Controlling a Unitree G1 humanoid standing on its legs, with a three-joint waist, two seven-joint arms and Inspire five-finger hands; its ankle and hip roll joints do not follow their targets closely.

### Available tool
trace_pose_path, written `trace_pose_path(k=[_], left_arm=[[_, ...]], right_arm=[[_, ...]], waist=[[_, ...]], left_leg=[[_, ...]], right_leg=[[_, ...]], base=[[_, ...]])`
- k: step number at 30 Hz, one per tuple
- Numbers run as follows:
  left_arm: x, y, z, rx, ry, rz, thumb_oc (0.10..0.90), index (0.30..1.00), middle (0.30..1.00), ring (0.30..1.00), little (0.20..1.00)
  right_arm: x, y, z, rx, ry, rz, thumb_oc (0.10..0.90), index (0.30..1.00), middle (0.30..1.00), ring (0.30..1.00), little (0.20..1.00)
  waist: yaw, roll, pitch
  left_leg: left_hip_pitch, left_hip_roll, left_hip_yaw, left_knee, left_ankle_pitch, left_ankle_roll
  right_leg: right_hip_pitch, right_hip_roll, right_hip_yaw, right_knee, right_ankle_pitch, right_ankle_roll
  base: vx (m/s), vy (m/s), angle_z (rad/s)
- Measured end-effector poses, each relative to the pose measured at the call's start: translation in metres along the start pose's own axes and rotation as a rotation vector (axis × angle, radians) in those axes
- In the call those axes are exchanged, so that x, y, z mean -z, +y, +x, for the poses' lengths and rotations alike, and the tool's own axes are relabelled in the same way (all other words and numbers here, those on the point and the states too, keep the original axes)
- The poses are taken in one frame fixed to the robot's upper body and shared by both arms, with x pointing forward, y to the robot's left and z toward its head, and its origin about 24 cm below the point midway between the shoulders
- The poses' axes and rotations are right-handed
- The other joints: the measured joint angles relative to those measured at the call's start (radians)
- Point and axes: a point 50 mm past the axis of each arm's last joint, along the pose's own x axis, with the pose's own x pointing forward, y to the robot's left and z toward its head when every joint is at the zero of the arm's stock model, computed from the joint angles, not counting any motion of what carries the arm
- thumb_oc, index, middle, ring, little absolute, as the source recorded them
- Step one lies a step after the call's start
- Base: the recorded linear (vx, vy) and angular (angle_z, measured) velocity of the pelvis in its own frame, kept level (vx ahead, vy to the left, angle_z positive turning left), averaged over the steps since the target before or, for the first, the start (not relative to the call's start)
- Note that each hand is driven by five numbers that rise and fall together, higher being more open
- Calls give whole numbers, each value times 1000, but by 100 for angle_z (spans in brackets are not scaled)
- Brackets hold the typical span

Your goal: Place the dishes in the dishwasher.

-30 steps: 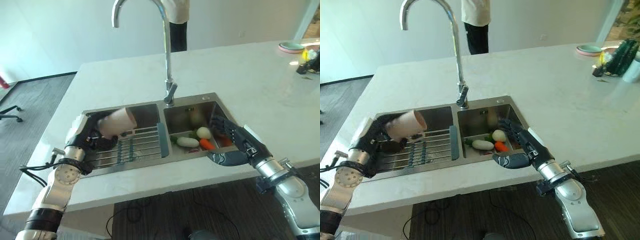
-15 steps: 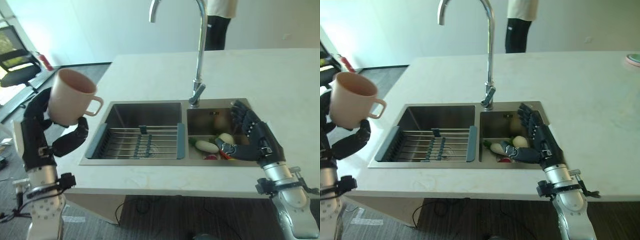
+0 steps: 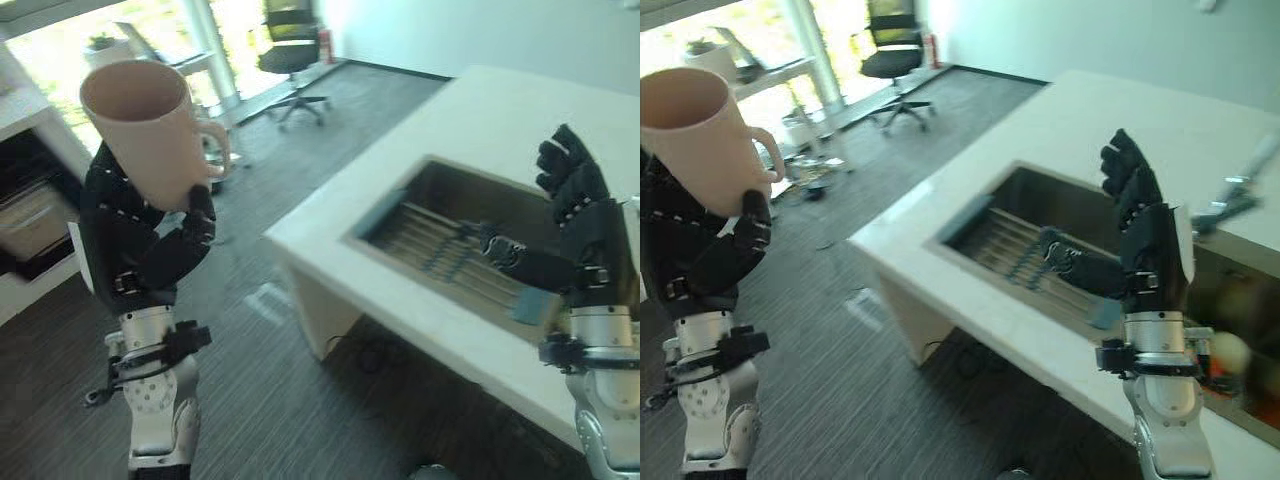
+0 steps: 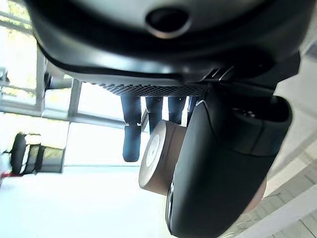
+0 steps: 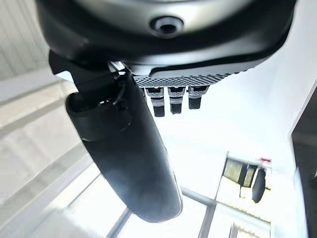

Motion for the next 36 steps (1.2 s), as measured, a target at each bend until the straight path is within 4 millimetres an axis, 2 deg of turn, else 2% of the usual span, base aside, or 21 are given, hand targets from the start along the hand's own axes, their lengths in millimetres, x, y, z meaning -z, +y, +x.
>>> trace_pose_path(k=[1, 2, 3, 4, 6, 7, 8, 9, 10, 11, 12, 13, 14, 15, 16, 17, 21, 22, 30, 35, 36], left_arm=[[4, 3, -7, -5, 36, -3, 400, 300, 300, 300, 300], [7, 5, -9, -15, 54, -12, 400, 300, 300, 300, 300], [6, 13, -13, -41, 69, 1, 400, 300, 300, 300, 300], [5, 17, -12, -54, 70, 9, 400, 300, 300, 300, 300], [9, 19, -15, -61, 116, -4, 400, 300, 300, 300, 300], [10, 18, -15, -44, 126, -4, 400, 300, 300, 300, 300], [8, 15, -15, -32, 119, -10, 400, 300, 300, 300, 300], [6, 14, -9, -19, 101, -6, 400, 300, 300, 300, 300], [8, 11, -5, -14, 102, -14, 400, 300, 300, 300, 300], [13, 2, 2, 10, 106, -37, 400, 300, 300, 300, 300], [19, -5, 8, 32, 115, -55, 400, 300, 300, 300, 300], [22, -7, 9, 37, 122, -60, 400, 300, 300, 300, 300], [23, -6, 6, 56, 147, -33, 400, 300, 300, 300, 300], [16, -4, -6, 100, 165, 22, 400, 300, 300, 300, 300], [9, -2, -18, 89, 168, 17, 400, 300, 300, 300, 300], [10, 0, -25, 51, 175, 11, 400, 300, 300, 300, 300], [4, 5, -11, 25, 129, 34, 400, 300, 300, 300, 300], [3, 13, -19, 6, 156, 69, 400, 300, 300, 300, 300], [16, -11, -20, 80, 193, -7, 400, 300, 300, 300, 300], [17, -7, -24, 62, 211, -10, 400, 300, 300, 300, 300], [18, -1, -33, 49, 242, 4, 400, 300, 300, 300, 300]], right_arm=[[3, 1, -3, 25, 13, 23, 800, 900, 900, 900, 900], [7, 2, -5, 34, 32, 31, 800, 900, 900, 900, 900], [14, 8, -6, 16, 63, 47, 800, 900, 900, 900, 900], [16, 11, -7, 10, 75, 61, 800, 900, 900, 900, 900], [21, 21, -10, 43, 93, 126, 800, 900, 900, 900, 900], [24, 23, -12, 54, 108, 144, 800, 900, 900, 900, 900], [22, 21, -10, 39, 100, 126, 800, 900, 900, 900, 900], [23, 24, -9, 30, 104, 135, 800, 900, 900, 900, 900], [24, 26, -11, 17, 111, 137, 800, 900, 900, 900, 900], [25, 22, -17, 20, 127, 123, 800, 900, 900, 900, 900], [27, 19, -20, 15, 144, 104, 800, 900, 900, 900, 900], [27, 19, -20, 7, 146, 99, 800, 900, 900, 900, 900], [28, 21, -21, 10, 147, 118, 800, 900, 900, 900, 900], [28, 16, -16, 24, 129, 126, 800, 900, 900, 900, 900], [22, 11, -10, 14, 93, 100, 800, 900, 900, 900, 900], [23, 14, -9, 2, 92, 116, 800, 900, 900, 900, 900], [20, 38, -3, -78, 72, 180, 800, 900, 900, 900, 900], [20, 38, -3, -93, 81, 166, 800, 900, 900, 900, 900], [31, 34, -23, -148, 175, 152, 800, 900, 900, 900, 900], [30, 28, -24, -201, 185, 103, 800, 900, 900, 900, 900], [31, 28, -27, -225, 199, 110, 800, 900, 900, 900, 900]], waist=[[-2, 10, -6], [10, -3, -1], [47, -11, -3], [67, -33, -4], [102, -47, 1], [97, -57, 5], [97, -37, -2], [100, -54, 16], [89, -47, 20], [48, -33, 25], [18, -23, 30], [6, -24, 32], [7, -102, 39], [11, -133, 35], [37, -69, 21], [76, -71, 30], [107, -62, 30], [80, -41, -13], [-19, -34, -16], [-1, -34, -17], [3, -53, -18]], left_leg=[[-21, -13, -50, 17, -46, 14], [-21, -56, -76, 19, -47, 41], [-49, -56, -96, 35, -64, 70], [-72, -76, -109, 49, -70, 79], [-123, -84, -139, 140, -81, 92], [-174, -83, -170, 206, -92, 102], [-136, -110, -203, 106, -124, 147], [-128, -142, -227, 89, -112, 158], [-124, -160, -275, 51, -97, 168], [-107, -183, -362, -15, -52, 165], [-88, -200, -421, -74, -9, 104], [-92, -208, -439, -61, 4, 36], [-159, -296, -456, 95, 68, -101], [-274, -242, -483, 233, -28, 49], [-269, -119, -519, 66, -3, 53], [-231, -156, -468, 20, 29, 89], [-175, -193, -468, 14, 30, 90], [-177, -116, -472, -21, 51, 57], [-160, -134, -460, -50, 51, 48], [-150, -134, -473, -57, 63, 39], [-120, -137, -478, -62, 75, 21]], right_leg=[[10, -31, 15, 20, 42, 18], [-4, -67, 20, 52, 40, 16], [-36, -17, 36, 84, -26, 70], [-31, 10, 8, 69, -37, 43], [15, -4, -4, 5, 34, -9], [38, -22, -1, -7, 82, -4], [26, -24, 6, 27, 92, 28], [1, -17, 81, 81, 28, 72], [-28, 73, 176, 120, -64, 64], [-58, 230, 301, 153, -170, 36], [-97, 364, 369, 153, -217, -6], [-124, 453, 414, 121, -214, -42], [-136, 454, 462, 34, -107, -154], [-112, 371, 443, -8, -134, -100], [-121, 407, 412, 18, -162, -36], [-128, 354, 415, 43, -168, -4], [-28, 309, 338, -34, -149, 11], [-57, 384, 329, -4, -213, -32], [-53, 380, 368, 22, -215, -32], [-54, 390, 364, 48, -248, -49], [-53, 384, 367, 85, -296, -51]], base=[[9, 381, 135], [20, 485, 117], [27, 464, 85], [32, 438, 61], [31, 330, 78], [28, 239, 102], [-48, 156, 94], [-32, 107, 91], [-16, 72, 149], [27, 88, 208], [-4, 45, 209], [-30, 21, 181], [-18, -4, 147], [-43, -48, 102], [-62, -81, 28], [-63, -111, -20], [-9, -71, 20], [23, -50, 27], [94, -36, -2], [184, -163, 9], [351, -232, 11]])
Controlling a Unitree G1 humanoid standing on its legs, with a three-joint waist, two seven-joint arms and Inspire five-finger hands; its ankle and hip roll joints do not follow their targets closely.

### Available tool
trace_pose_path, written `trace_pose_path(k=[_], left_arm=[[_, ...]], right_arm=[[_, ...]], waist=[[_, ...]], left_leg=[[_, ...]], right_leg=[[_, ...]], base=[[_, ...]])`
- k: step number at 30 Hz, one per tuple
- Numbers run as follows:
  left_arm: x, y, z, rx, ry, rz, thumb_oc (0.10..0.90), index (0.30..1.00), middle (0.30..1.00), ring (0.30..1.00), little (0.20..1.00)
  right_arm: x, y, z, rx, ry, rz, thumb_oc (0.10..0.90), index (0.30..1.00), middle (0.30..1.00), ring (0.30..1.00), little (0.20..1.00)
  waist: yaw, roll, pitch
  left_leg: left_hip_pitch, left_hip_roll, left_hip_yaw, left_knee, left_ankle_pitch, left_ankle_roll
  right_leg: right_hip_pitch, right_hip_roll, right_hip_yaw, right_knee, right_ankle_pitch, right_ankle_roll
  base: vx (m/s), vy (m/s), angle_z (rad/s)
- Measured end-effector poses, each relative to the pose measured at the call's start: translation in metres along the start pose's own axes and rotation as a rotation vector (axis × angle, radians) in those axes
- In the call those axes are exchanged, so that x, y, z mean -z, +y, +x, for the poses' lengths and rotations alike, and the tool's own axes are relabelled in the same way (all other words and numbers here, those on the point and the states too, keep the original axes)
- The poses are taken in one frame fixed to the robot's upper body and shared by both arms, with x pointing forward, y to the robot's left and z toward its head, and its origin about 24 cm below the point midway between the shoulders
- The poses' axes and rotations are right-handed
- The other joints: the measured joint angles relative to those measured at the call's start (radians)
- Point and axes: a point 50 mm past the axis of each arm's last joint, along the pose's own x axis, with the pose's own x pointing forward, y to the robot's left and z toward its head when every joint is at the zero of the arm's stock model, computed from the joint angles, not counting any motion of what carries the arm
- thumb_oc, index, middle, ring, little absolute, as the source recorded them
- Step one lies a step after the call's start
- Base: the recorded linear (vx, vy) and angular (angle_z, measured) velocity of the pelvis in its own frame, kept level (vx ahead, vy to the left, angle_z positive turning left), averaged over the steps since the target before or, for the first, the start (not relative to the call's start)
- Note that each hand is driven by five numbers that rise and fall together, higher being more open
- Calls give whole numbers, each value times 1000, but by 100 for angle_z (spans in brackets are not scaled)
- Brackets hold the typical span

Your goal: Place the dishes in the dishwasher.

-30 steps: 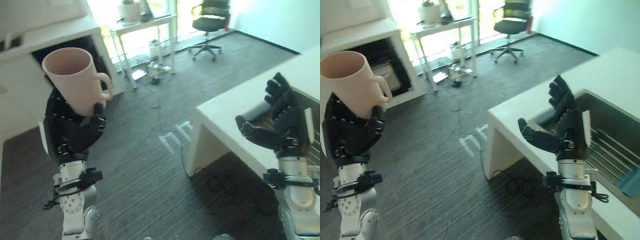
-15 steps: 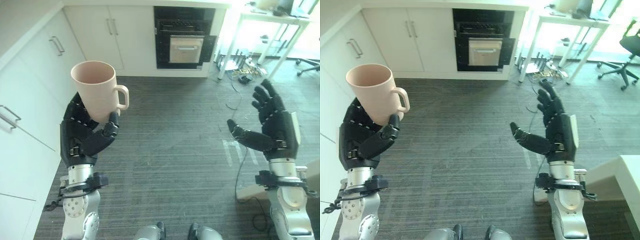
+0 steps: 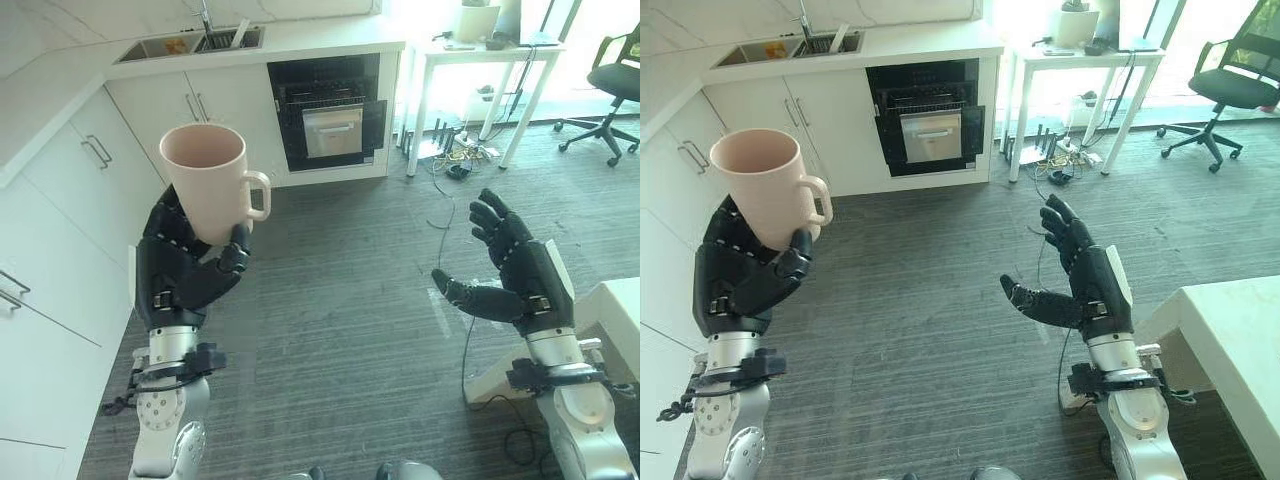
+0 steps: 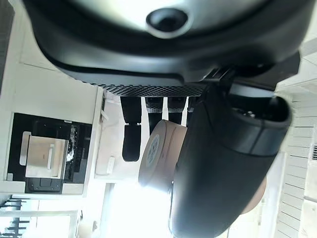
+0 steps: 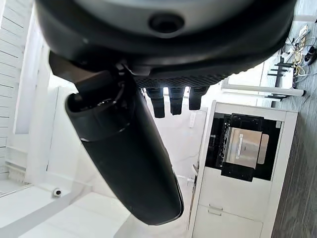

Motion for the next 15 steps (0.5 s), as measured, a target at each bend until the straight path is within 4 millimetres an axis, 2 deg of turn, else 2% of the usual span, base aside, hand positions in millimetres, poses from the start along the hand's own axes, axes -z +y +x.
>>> trace_pose_path(k=[1, 2, 3, 4, 5, 6, 7, 8, 9, 10, 11, 12, 13, 14, 15], left_arm=[[2, 4, -6, -11, 22, 8, 400, 300, 300, 300, 300], [-1, 4, -4, 41, 5, 18, 400, 300, 300, 300, 300], [2, 7, -11, 17, 28, 16, 400, 300, 300, 300, 300], [9, 10, -19, -32, 65, 4, 400, 300, 300, 300, 300], [12, 12, -24, -55, 86, 5, 400, 300, 300, 300, 300], [11, 21, -24, -72, 91, 38, 400, 300, 300, 300, 300], [15, 25, -25, -93, 113, 46, 400, 300, 300, 300, 300], [10, 20, -15, -77, 57, 33, 400, 300, 300, 300, 300], [6, 11, -2, -34, 13, 13, 400, 300, 300, 300, 300], [5, 4, 2, -6, -3, -3, 400, 300, 300, 300, 300], [0, -2, 7, 18, -35, -15, 400, 300, 300, 300, 300], [0, -5, 11, 30, -41, -21, 400, 300, 300, 300, 300], [0, -11, 18, 58, -42, -24, 400, 300, 300, 300, 300], [-6, -17, 23, 105, -66, -15, 400, 300, 300, 300, 300], [-12, -16, 28, 138, -94, 16, 400, 300, 300, 300, 300]], right_arm=[[1, 1, -1, -4, 5, 2, 800, 900, 900, 900, 900], [13, 4, -4, 77, 27, 80, 800, 900, 900, 900, 900], [19, 8, -4, 90, 45, 109, 800, 900, 900, 900, 900], [21, 13, -1, 53, 61, 105, 800, 900, 900, 900, 900], [16, 11, 4, -11, 45, 63, 800, 900, 900, 900, 900], [13, 11, 5, -66, 41, 40, 800, 900, 900, 900, 900], [19, 7, -8, -66, 95, 23, 800, 900, 900, 900, 900], [17, -9, -14, -40, 111, -32, 800, 900, 900, 900, 900], [13, -19, -14, 7, 99, -30, 800, 900, 900, 900, 900], [10, -23, -13, 21, 85, -34, 800, 900, 900, 900, 900], [1, -20, -7, 22, 32, -20, 800, 900, 900, 900, 900], [0, -12, -1, 12, 7, 8, 800, 900, 900, 900, 900], [0, -3, 1, -5, -1, 36, 800, 900, 900, 900, 900], [-4, 8, 5, -19, -29, 77, 800, 900, 900, 900, 900], [-15, 18, 12, -19, -103, 112, 800, 900, 900, 900, 900]], waist=[[11, -15, 4], [53, -74, 90], [68, -70, 107], [79, -29, 110], [95, 52, 126], [103, 64, 135], [58, 61, 117], [37, 53, 79], [15, 37, 67], [18, 15, 47], [26, 0, 43], [13, -7, 41], [9, -13, 43], [24, -27, 36], [37, -28, 24]], left_leg=[[-7, -2, -1, 30, 1, -19], [-482, 121, 51, 758, 45, -38], [-570, 141, 82, 702, 46, -9], [-555, 161, 113, 336, 30, 0], [-548, 214, 78, 156, 26, -4], [-523, 224, 21, 95, 32, -14], [-502, 208, 23, 110, 42, -13], [-432, 196, 100, 161, 28, 9], [-328, 116, 141, 157, 28, 36], [-259, 43, 166, 128, 30, 76], [-211, 0, 132, 98, 68, 137], [-186, -3, 127, 118, 63, 143], [-194, 1, 100, 187, 54, 155], [-279, -8, 80, 310, -7, 135], [-250, -24, 72, 194, 19, 179]], right_leg=[[-8, 2, -7, 18, -16, -19], [0, 48, 30, 51, -54, -83], [-1, 64, 35, 38, -48, -60], [28, 106, 32, -28, -52, 27], [50, 131, -5, 8, -85, 81], [73, 105, -17, 43, -90, -19], [120, 99, -34, 50, -128, -38], [153, 81, -2, 19, -144, -14], [232, 56, -1, -58, -129, 11], [270, 25, 10, -83, -125, 42], [291, 5, 30, -64, -114, 89], [310, -8, 19, -48, -68, 136], [333, -6, 17, -45, 21, 128], [318, -13, 23, 22, 92, 141], [214, -68, 20, 370, 159, 220]], base=[[437, -28, 40], [615, 338, 30], [579, 414, 13], [524, 356, -55], [356, 253, -100], [352, 283, -59], [450, 374, -56], [575, 467, 2], [631, 484, -29], [549, 405, -17], [465, 335, -22], [350, 267, 4], [278, 258, 43], [255, 328, 52], [219, 296, 38]])
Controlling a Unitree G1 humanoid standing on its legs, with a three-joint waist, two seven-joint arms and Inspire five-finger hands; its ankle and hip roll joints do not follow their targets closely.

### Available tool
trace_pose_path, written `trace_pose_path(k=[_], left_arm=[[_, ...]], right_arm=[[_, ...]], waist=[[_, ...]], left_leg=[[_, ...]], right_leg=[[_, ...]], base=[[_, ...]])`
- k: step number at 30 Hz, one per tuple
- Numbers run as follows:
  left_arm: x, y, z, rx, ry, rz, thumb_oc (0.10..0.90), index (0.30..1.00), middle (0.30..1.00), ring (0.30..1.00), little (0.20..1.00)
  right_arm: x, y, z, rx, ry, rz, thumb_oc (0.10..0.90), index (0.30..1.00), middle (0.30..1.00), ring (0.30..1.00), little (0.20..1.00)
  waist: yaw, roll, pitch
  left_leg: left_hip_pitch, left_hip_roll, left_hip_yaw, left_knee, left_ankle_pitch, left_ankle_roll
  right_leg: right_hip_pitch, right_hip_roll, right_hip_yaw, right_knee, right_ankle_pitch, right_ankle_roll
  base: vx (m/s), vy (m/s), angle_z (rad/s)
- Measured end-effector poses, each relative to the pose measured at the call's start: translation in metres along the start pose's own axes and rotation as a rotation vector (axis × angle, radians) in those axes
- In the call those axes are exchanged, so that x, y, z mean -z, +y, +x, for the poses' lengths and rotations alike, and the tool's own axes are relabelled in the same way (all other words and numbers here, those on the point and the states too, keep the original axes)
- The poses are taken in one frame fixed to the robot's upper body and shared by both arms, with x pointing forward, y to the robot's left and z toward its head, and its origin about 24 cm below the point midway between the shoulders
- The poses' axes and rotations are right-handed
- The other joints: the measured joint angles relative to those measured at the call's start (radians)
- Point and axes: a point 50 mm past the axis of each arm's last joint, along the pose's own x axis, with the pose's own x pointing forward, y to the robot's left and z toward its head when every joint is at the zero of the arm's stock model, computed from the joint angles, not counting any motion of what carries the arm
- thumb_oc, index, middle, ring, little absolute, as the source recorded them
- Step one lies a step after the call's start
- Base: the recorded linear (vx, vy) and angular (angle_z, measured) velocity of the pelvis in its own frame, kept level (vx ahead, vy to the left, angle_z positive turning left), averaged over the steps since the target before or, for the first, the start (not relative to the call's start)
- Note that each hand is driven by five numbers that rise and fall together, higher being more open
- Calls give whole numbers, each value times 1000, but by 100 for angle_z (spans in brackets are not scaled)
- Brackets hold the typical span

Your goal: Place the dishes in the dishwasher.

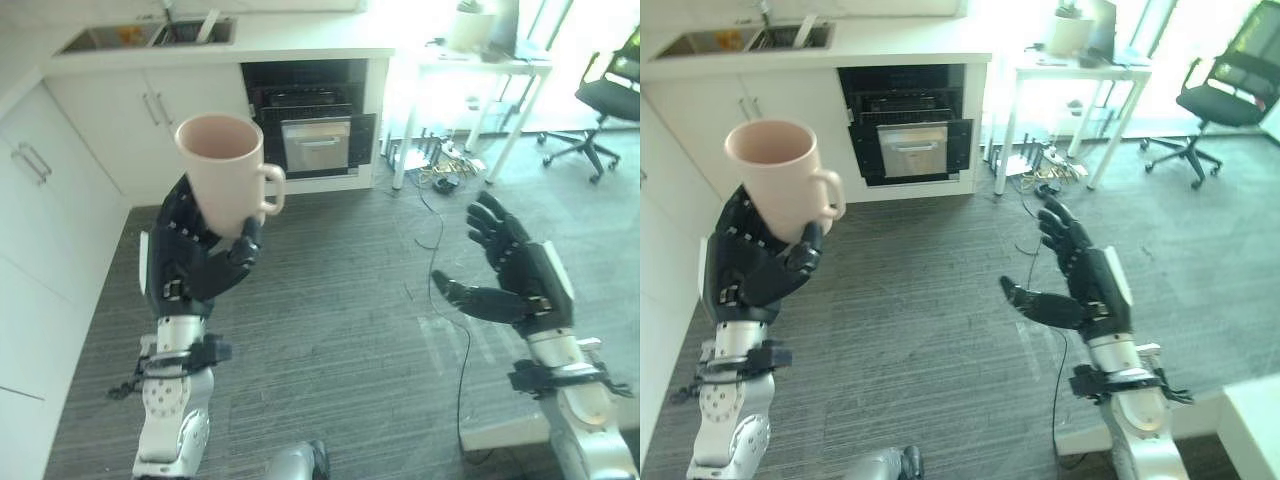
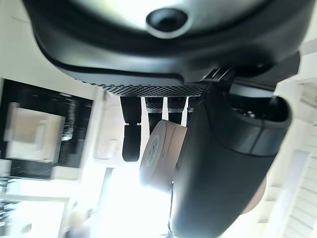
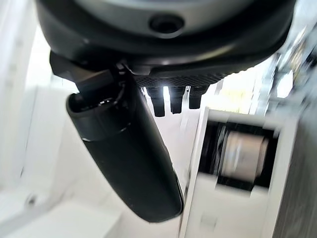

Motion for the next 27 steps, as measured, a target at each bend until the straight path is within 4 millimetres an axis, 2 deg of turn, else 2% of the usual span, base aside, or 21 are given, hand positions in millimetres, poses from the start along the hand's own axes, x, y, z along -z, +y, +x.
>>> trace_pose_path(k=[1, 2, 3, 4, 5, 6, 7, 8, 9, 10, 12, 14, 16, 17, 18, 20, 21, 22, 23, 24, 27], left_arm=[[3, 5, 0, -17, 20, 15, 400, 300, 300, 300, 300], [10, 9, -4, -61, 54, 10, 400, 300, 300, 300, 300], [14, 15, -10, -80, 105, 30, 400, 300, 300, 300, 300], [14, 16, -10, -79, 109, 34, 400, 300, 300, 300, 300], [16, 14, -11, -75, 116, 23, 400, 300, 300, 300, 300], [16, 14, -11, -64, 120, 22, 400, 300, 300, 300, 300], [15, 15, -11, -37, 123, 44, 400, 300, 300, 300, 300], [11, 12, -7, 6, 105, 58, 400, 300, 300, 300, 300], [7, 11, -9, 23, 88, 75, 400, 300, 300, 300, 300], [9, 18, -13, -15, 98, 82, 400, 300, 300, 300, 300], [22, 25, -20, -105, 162, 68, 400, 300, 300, 300, 300], [30, 26, -28, -107, 218, 74, 400, 300, 300, 300, 300], [29, 24, -28, -95, 220, 73, 400, 300, 300, 300, 300], [27, 20, -27, -94, 204, 57, 400, 300, 300, 300, 300], [19, 14, -24, -65, 170, 49, 400, 300, 300, 300, 300], [10, 10, -20, -42, 129, 46, 400, 300, 300, 300, 300], [6, 8, -18, -31, 108, 44, 400, 300, 300, 300, 300], [4, 6, -16, -23, 98, 43, 400, 300, 300, 300, 300], [3, 5, -14, -10, 88, 42, 400, 300, 300, 300, 300], [2, 5, -14, -6, 86, 44, 400, 300, 300, 300, 300], [4, 7, -19, -18, 102, 49, 400, 300, 300, 300, 300]], right_arm=[[-2, 6, 2, 0, -17, 29, 800, 900, 900, 900, 900], [-4, 10, 3, -14, -30, 37, 800, 900, 900, 900, 900], [0, 11, -1, -42, 9, 21, 800, 900, 900, 900, 900], [2, 10, -3, -44, 24, 11, 800, 900, 900, 900, 900], [13, 3, -11, -26, 97, -12, 800, 900, 900, 900, 900], [19, 1, -16, -6, 130, -10, 800, 900, 900, 900, 900], [25, 0, -19, 30, 147, 13, 800, 900, 900, 900, 900], [26, -7, -20, 67, 141, 6, 800, 900, 900, 900, 900], [22, -14, -18, 74, 120, -23, 800, 900, 900, 900, 900], [23, -13, -13, 74, 114, -16, 800, 900, 900, 900, 900], [23, -9, -14, 55, 113, -4, 800, 900, 900, 900, 900], [23, -7, -14, 51, 113, -1, 800, 900, 900, 900, 900], [23, -8, -15, 54, 121, -6, 800, 900, 900, 900, 900], [22, -10, -12, 51, 115, -19, 800, 900, 900, 900, 900], [18, -10, -3, 50, 93, -29, 800, 900, 900, 900, 900], [15, -12, 4, 43, 78, -47, 800, 900, 900, 900, 900], [13, -13, 6, 49, 69, -50, 800, 900, 900, 900, 900], [13, -14, 6, 56, 68, -51, 800, 900, 900, 900, 900], [13, -16, 5, 61, 75, -56, 800, 900, 900, 900, 900], [15, -17, 2, 59, 92, -61, 800, 900, 900, 900, 900], [18, -17, -6, 49, 121, -56, 800, 900, 900, 900, 900]], waist=[[1, -18, -10], [-4, -14, -8], [-9, 33, 3], [-14, 43, 8], [-20, 63, 16], [-12, 44, 19], [-14, -49, 42], [-32, -50, 36], [-29, -41, 31], [-6, -71, 47], [-12, -44, 63], [-17, -23, 72], [-21, -28, 66], [-29, -15, 62], [-40, 15, 56], [-40, 22, 50], [-35, 16, 44], [-41, 16, 43], [-43, 18, 43], [-40, 17, 37], [-41, 1, 26]], left_leg=[[4, -32, -4, 39, -55, 7], [34, -48, 9, 36, -77, 20], [101, -41, 41, -56, -47, 8], [128, -40, 45, -97, -39, -3], [219, -38, 43, -198, -11, -100], [229, -45, 34, -165, 0, -205], [168, -76, -27, 17, -42, -187], [118, -18, -68, 131, -103, -111], [138, 37, -107, 68, -195, -110], [157, 18, -62, 101, -214, -114], [206, 26, -66, 84, -233, -122], [313, 39, -63, -10, -234, -156], [411, 54, -65, -83, -236, -213], [453, 79, -76, -109, -243, -237], [477, 133, -78, -125, -202, -305], [509, 165, -78, -130, -148, -344], [493, 173, -80, -79, -122, -313], [477, 170, -86, -82, -152, -302], [457, 153, -86, -128, -122, -294], [468, 159, -68, -105, -55, -311], [448, 164, -125, 3, 49, -338]], right_leg=[[-81, -52, 32, 180, 7, -2], [-179, -94, 23, 302, -11, -33], [-324, -87, -39, 194, -89, -78], [-351, -78, -61, 126, -99, -83], [-379, -9, -130, -181, -82, -130], [-381, 8, -134, -287, -38, -178], [-376, -49, -124, -408, 50, -180], [-377, -81, -116, -493, 81, -146], [-415, -108, -90, -508, 99, -80], [-475, -160, -11, -502, 126, -83], [-526, -156, 51, -504, 153, -92], [-506, -135, 24, -509, 172, -121], [-412, -82, -19, -520, 188, -143], [-376, -43, -13, -504, 198, -186], [-381, 9, -39, -434, 131, -224], [-381, 40, -55, -369, 51, -259], [-373, 52, -36, -360, 20, -288], [-362, 64, -28, -369, 10, -303], [-344, 83, -18, -392, -5, -312], [-329, 108, -16, -386, -21, -313], [-281, 128, 15, -393, -57, -331]], base=[[222, 234, 31], [237, 13, 18], [252, -72, 17], [283, -142, 36], [245, -217, 48], [263, -264, 75], [256, -276, 91], [277, -270, 92], [268, -225, 44], [299, -234, 3], [306, -258, -7], [332, -339, -15], [297, -314, -1], [446, -443, -2], [400, -395, -16], [280, -294, -42], [277, -316, -43], [279, -322, -44], [287, -324, -47], [247, -293, -54], [173, -273, -39]])
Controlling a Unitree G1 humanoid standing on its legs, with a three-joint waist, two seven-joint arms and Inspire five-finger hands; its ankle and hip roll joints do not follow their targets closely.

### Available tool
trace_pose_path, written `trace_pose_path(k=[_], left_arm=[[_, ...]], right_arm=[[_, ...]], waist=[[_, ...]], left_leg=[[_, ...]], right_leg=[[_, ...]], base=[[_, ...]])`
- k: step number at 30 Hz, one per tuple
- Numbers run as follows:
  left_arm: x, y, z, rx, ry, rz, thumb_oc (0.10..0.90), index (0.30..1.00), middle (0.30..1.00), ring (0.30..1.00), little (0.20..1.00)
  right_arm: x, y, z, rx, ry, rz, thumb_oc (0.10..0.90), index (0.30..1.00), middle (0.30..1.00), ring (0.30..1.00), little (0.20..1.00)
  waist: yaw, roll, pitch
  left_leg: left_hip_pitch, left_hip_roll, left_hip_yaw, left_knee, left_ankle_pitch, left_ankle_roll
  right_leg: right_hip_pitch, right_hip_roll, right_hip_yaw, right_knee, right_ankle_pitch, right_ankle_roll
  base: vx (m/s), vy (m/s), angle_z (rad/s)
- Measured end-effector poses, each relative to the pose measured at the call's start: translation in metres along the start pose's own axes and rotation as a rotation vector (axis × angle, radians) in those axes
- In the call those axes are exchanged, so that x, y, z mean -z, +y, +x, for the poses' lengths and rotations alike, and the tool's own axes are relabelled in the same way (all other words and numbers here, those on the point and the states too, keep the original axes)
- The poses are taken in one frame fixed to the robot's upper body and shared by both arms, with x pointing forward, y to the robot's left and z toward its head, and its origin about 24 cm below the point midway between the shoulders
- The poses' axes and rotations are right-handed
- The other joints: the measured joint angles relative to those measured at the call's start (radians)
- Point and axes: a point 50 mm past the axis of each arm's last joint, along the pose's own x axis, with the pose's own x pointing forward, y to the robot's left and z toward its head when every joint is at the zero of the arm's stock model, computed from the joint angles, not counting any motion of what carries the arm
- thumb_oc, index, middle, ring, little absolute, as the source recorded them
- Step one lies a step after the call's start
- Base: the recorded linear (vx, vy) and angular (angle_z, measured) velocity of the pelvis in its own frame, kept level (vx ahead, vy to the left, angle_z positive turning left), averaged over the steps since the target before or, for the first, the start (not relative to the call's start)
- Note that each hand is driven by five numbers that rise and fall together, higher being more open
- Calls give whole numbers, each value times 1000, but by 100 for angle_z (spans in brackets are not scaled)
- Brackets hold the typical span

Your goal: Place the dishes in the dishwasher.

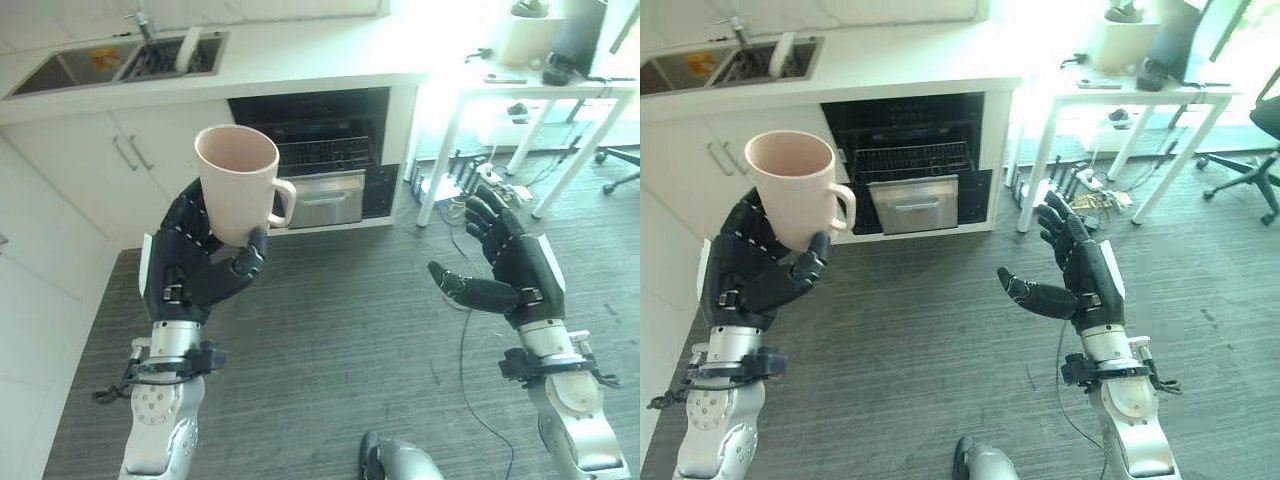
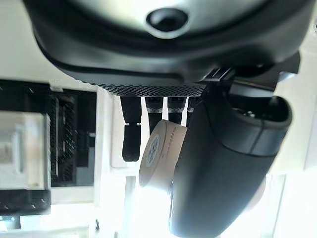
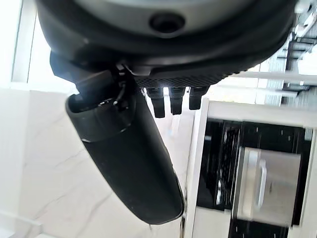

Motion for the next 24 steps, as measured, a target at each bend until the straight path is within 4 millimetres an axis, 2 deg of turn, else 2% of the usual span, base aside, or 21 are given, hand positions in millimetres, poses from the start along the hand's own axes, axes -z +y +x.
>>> trace_pose_path(k=[2, 3, 4, 5, 6, 7, 8, 9, 10, 11, 12, 15, 16, 17, 18, 19, 20, 21, 22, 23, 24], left_arm=[[3, -2, -2, 10, 16, -6, 400, 300, 300, 300, 300], [5, -7, -1, 31, 19, -17, 400, 300, 300, 300, 300], [7, -8, -3, 45, 29, -23, 400, 300, 300, 300, 300], [9, -7, -5, 45, 40, -20, 400, 300, 300, 300, 300], [11, -5, -8, 38, 55, -14, 400, 300, 300, 300, 300], [12, -2, -12, 29, 70, -5, 400, 300, 300, 300, 300], [12, 0, -15, 25, 74, 2, 400, 300, 300, 300, 300], [18, -3, -20, 1, 90, -27, 400, 300, 300, 300, 300], [14, -4, -12, -6, 40, -31, 400, 300, 300, 300, 300], [19, -6, -12, -1, 64, -33, 400, 300, 300, 300, 300], [21, -4, -14, -11, 77, -25, 400, 300, 300, 300, 300], [25, -1, -19, -34, 100, -20, 400, 300, 300, 300, 300], [25, 0, -20, -39, 100, -17, 400, 300, 300, 300, 300], [24, 1, -21, -43, 96, -14, 400, 300, 300, 300, 300], [24, 3, -20, -50, 98, -6, 400, 300, 300, 300, 300], [23, 4, -19, -49, 94, -5, 400, 300, 300, 300, 300], [21, 4, -17, -44, 83, 0, 400, 300, 300, 300, 300], [17, 4, -10, -30, 60, 10, 400, 300, 300, 300, 300], [16, 4, -7, -25, 47, 12, 400, 300, 300, 300, 300], [13, 4, -4, -27, 32, 12, 400, 300, 300, 300, 300], [11, 5, 0, -16, 20, 24, 400, 300, 300, 300, 300]], right_arm=[[2, -1, -1, 0, 9, 8, 800, 900, 900, 900, 900], [5, -3, -3, 12, 22, 7, 800, 900, 900, 900, 900], [12, -1, -4, 29, 46, 30, 800, 900, 900, 900, 900], [14, 1, -5, 30, 54, 40, 800, 900, 900, 900, 900], [14, 3, -5, 19, 55, 42, 800, 900, 900, 900, 900], [13, 6, -4, 4, 51, 44, 800, 900, 900, 900, 900], [12, 8, -4, -6, 45, 47, 800, 900, 900, 900, 900], [11, 6, -2, -22, 41, 31, 800, 900, 900, 900, 900], [-1, 2, 3, -48, -8, -1, 800, 900, 900, 900, 900], [4, 1, -3, -49, 27, -2, 800, 900, 900, 900, 900], [7, 1, -9, -58, 51, -5, 800, 900, 900, 900, 900], [13, -4, -21, -63, 102, -12, 800, 900, 900, 900, 900], [14, -5, -23, -62, 109, -16, 800, 900, 900, 900, 900], [12, -6, -24, -57, 104, -12, 800, 900, 900, 900, 900], [11, -5, -24, -50, 96, 7, 800, 900, 900, 900, 900], [10, -5, -23, -50, 89, 8, 800, 900, 900, 900, 900], [7, -3, -19, -55, 67, 10, 800, 900, 900, 900, 900], [2, 2, -13, -62, 30, 25, 800, 900, 900, 900, 900], [-2, 3, -10, -67, 10, 29, 800, 900, 900, 900, 900], [-4, 6, -6, -79, -9, 32, 800, 900, 900, 900, 900], [-5, 7, -3, -69, -15, 40, 800, 900, 900, 900, 900]], waist=[[-3, -3, 0], [2, -4, 2], [21, -27, 14], [27, -33, 18], [23, -34, 19], [27, -33, 17], [27, -33, 17], [26, 49, 12], [16, 102, 3], [3, 97, 6], [7, 95, 6], [5, 91, 4], [1, 89, -1], [2, 78, -7], [-4, 48, -10], [-2, 35, -10], [4, 31, -10], [10, 17, -12], [16, 15, -13], [36, 18, -12], [49, 16, -13]], left_leg=[[-141, 0, -8, 231, 33, 14], [-276, 3, 2, 452, 81, 34], [-405, -1, 51, 598, 24, 95], [-455, -5, 83, 586, -10, 125], [-500, -34, 105, 473, -37, 141], [-485, -64, 117, 293, -46, 151], [-459, -97, 135, 146, -42, 158], [-420, -38, 140, -104, -29, 149], [-485, 45, 125, -137, -5, 107], [-505, 65, 109, -135, -4, 105], [-519, 73, 112, -114, -2, 102], [-519, 80, 130, -88, -5, 111], [-501, 68, 151, -94, 1, 125], [-465, 43, 166, -119, 48, 181], [-440, 13, 175, -109, 86, 192], [-430, -9, 177, -100, 71, 199], [-426, -29, 172, -63, 32, 194], [-415, -61, 172, -45, -3, 206], [-408, -75, 172, -48, -15, 213], [-405, -87, 171, -49, -27, 226], [-400, -94, 170, -37, -60, 235]], right_leg=[[4, 6, 12, -2, -20, -37], [12, 13, 11, -14, -26, -50], [39, 9, 2, -31, -22, -55], [66, 14, -3, -56, -15, -55], [99, 24, -17, -83, -23, -32], [131, 31, -19, -106, -28, -15], [152, 40, -17, -119, -41, 16], [122, 26, -58, 29, -158, 170], [71, -26, -31, 124, -176, 74], [80, -23, -37, 124, -203, 67], [86, -26, -23, 127, -207, 57], [145, -29, -5, 73, -203, 87], [172, -35, 0, 53, -205, 104], [197, -48, 13, 38, -214, 129], [241, -81, 17, 10, -213, 170], [267, -101, 15, -20, -195, 203], [308, -115, 7, -60, -164, 236], [333, -147, -9, -69, -151, 251], [339, -160, -10, -69, -144, 254], [325, -163, -12, -71, -129, 268], [372, -158, -32, -124, -92, 277]], base=[[150, -276, -11], [119, -113, 8], [148, -24, 11], [144, 13, 8], [236, 77, 2], [224, 117, -2], [324, 244, -14], [342, 312, -19], [318, 292, 1], [296, 226, -9], [268, 196, -17], [298, 229, -27], [265, 244, -18], [324, 283, -13], [372, 311, -5], [351, 290, 11], [212, 170, 28], [338, 312, 32], [330, 306, 26], [407, 412, 17], [217, 243, 20]])
